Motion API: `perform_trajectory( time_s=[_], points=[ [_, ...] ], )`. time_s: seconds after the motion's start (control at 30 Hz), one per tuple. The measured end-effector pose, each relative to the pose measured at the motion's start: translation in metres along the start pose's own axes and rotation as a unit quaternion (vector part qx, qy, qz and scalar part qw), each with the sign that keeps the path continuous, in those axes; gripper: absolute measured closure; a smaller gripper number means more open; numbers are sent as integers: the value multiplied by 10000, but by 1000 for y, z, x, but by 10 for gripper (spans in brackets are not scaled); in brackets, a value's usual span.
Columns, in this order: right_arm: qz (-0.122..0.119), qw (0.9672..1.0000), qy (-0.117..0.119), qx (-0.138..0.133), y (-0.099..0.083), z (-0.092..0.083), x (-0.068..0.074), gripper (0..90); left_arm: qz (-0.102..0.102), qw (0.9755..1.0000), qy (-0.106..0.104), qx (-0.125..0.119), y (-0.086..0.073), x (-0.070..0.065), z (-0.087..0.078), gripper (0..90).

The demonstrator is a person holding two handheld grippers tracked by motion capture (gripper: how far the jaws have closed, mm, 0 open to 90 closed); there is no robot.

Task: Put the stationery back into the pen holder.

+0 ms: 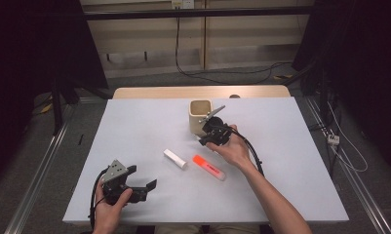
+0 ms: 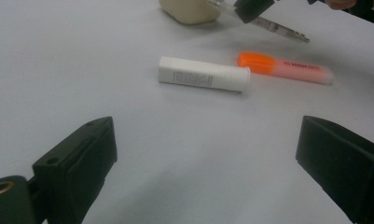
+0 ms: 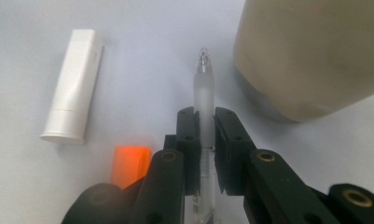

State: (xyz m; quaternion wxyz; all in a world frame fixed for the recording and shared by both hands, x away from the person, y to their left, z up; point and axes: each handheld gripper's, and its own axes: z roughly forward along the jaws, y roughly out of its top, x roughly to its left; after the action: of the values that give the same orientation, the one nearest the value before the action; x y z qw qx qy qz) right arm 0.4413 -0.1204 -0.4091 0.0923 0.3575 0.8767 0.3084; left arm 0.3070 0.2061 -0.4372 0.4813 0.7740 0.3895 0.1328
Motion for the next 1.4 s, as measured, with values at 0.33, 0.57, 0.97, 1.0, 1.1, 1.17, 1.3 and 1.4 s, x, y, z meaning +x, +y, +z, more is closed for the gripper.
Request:
perform_trajectory(
  time_s=[0.33, 0.57, 0.97, 1.0, 1.1, 1.17, 1.3, 1.4],
  points=[
    [-97, 9980, -81, -612, -7, -22, -1, 813, -21, 10000, -5, 11, 0, -1, 1, 50],
    [-141, 9947, -98, -1013, -10, -38, -1, 813, -24, 10000, -10, -3, 0, 0, 1, 50],
    [-26, 9885, 155, -1507, -9, -50, -8, 812, -30, 10000, -9, -2, 0, 0, 2, 50],
    [-16, 9875, 183, -1563, -8, -52, -9, 813, -24, 10000, -10, -1, 0, 0, 2, 50],
    [2, 9850, 204, -1714, -7, -56, -10, 813, -8, 10000, 4, 20, 0, 0, 2, 50],
    [-10, 9836, 204, -1791, -5, -58, -10, 813, -8, 10000, -7, 18, 0, 0, 2, 50],
    [-13, 9811, 219, -1924, -3, -60, -11, 813, 3, 10000, -10, 42, 0, -1, 2, 50],
    [70, 9782, 196, -2066, 1, -64, -12, 812, -9, 10000, -12, 30, 0, 0, 2, 50]
  ],
)
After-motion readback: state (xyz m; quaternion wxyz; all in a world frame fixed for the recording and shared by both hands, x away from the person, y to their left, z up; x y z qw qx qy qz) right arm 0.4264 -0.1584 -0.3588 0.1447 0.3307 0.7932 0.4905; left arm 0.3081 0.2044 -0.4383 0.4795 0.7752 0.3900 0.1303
